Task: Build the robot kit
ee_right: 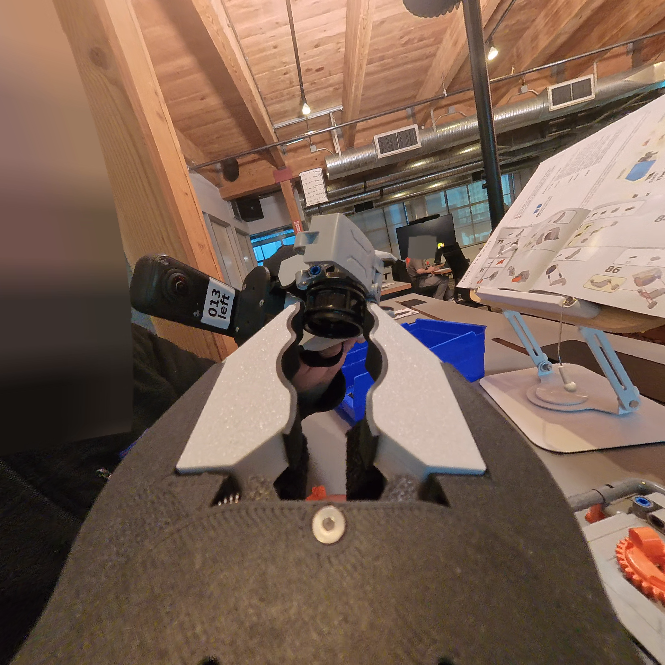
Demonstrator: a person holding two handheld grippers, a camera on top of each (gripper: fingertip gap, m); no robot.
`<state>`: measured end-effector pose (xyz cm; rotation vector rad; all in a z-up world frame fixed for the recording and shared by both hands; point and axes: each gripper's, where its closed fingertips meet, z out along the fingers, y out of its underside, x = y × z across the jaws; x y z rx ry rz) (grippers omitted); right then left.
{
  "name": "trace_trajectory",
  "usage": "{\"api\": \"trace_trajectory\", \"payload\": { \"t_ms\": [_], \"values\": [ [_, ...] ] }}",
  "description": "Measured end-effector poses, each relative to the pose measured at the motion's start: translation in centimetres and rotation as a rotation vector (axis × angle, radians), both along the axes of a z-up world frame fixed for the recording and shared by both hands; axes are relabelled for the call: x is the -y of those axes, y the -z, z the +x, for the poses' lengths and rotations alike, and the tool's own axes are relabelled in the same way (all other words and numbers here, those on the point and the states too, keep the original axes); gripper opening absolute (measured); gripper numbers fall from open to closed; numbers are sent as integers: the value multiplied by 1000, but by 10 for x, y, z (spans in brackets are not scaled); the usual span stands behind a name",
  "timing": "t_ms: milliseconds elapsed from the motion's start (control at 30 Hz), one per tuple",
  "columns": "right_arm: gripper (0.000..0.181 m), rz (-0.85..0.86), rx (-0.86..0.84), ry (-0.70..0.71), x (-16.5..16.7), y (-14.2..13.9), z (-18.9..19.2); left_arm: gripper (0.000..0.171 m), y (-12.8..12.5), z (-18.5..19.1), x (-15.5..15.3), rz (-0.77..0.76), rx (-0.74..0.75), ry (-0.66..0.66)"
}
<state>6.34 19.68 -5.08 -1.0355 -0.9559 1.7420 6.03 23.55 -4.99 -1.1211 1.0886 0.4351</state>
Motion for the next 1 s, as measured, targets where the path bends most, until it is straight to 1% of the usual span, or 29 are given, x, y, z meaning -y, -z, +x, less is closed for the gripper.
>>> {"api": "trace_trajectory", "payload": {
  "t_ms": [133, 533, 633, 667, 733, 800, 933, 1000],
  "values": [
    [31, 12, -20, 7, 1, -4, 2, 21, -4, 2, 2, -4, 19, 13],
    [30, 48, -22, 47, 0, -8, 6, 21, -8, 6, 1, 36, 41, -8],
    [31, 35, -1, 62, -8, -3, 5, 22, -1, 4, -7, -27, 32, -26],
    [31, 20, -13, 50, -8, -4, 5, 22, -3, 4, -6, -12, 32, -16],
    [30, 54, 10, 76, -9, -2, 5, 23, 0, 4, -8, -37, 44, 1],
    [31, 68, 10, 68, -7, -3, 7, 26, -1, 6, -2, -56, 56, 62],
    [31, 179, 73, 133, -7, -1, 7, 35, 6, 6, 6, -158, 41, 156],
    [31, 238, 107, 182, -9, 1, 7, 37, 7, 7, 10, -230, 75, 213]
  ]
}}
